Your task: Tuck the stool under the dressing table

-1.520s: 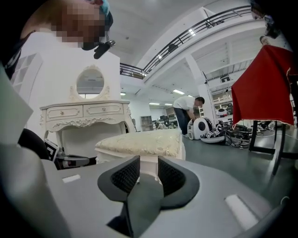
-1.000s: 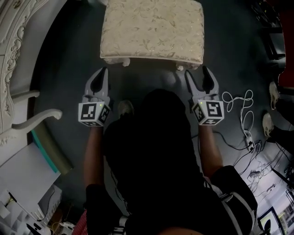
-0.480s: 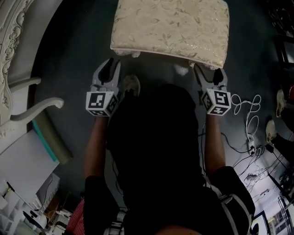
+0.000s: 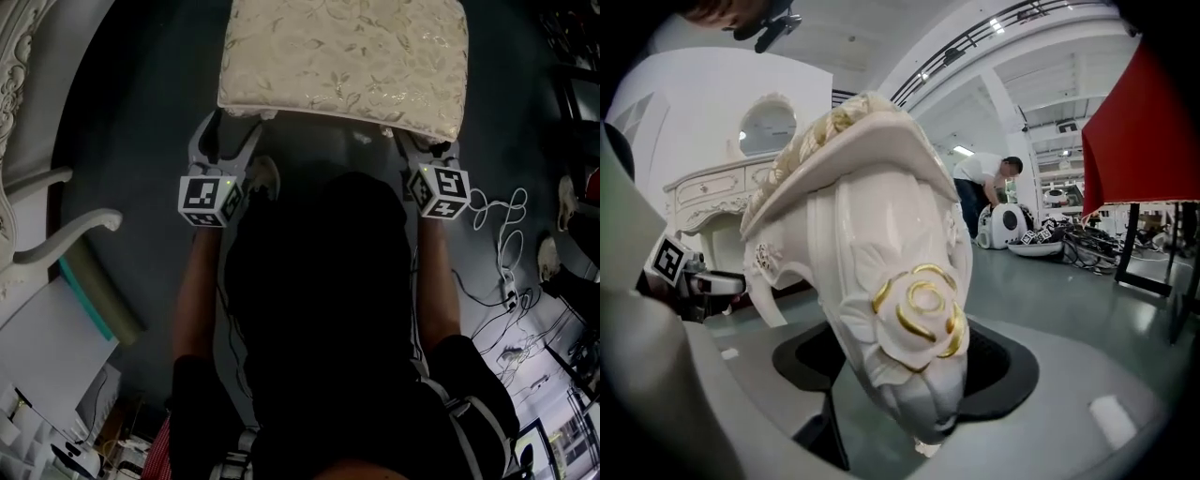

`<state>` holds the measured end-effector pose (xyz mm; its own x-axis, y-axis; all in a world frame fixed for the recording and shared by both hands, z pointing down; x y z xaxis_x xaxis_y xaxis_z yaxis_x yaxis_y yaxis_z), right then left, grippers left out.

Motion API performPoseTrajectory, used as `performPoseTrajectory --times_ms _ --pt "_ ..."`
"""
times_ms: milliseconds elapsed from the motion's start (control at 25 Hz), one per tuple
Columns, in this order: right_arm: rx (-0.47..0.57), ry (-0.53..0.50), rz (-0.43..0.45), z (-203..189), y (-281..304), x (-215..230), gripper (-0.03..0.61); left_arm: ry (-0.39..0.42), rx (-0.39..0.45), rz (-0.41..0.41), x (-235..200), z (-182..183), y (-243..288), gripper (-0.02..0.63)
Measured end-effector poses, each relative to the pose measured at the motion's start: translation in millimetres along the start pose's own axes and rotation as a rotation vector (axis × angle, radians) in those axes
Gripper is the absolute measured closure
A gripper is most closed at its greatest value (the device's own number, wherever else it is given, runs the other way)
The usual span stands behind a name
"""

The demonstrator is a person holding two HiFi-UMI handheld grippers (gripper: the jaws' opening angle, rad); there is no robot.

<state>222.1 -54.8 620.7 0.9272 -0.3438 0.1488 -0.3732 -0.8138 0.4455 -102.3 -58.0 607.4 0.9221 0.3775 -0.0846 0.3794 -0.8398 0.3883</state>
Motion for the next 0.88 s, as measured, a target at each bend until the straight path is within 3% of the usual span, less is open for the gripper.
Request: performPoseTrajectory --times_ms 160,560,880 --pt "0.003 -0.006 -0.017 0 -1 2 0.264 0.000 -0.002 -0.027 4 -1 17 0.270" --pt "-0.002 0.004 -0.015 0 -1 2 0.264 0.007 0.035 -0.048 10 10 41 0.270" --pt "0.000 -0.003 -0.014 0 -1 3 0.265 0.059 0.037 -0.054 13 17 52 0.270"
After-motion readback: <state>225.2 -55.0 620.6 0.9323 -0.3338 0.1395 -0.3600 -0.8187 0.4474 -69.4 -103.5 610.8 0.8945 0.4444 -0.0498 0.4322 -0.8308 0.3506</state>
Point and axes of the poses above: the fingertips, and each gripper's own axes: y forward along the fingers, x to its right, z out of its top, the point moved 1 cm from there along -y, backward along the fingers, and after that the axes turned 6 degrees about z, right-handed, at the moved point
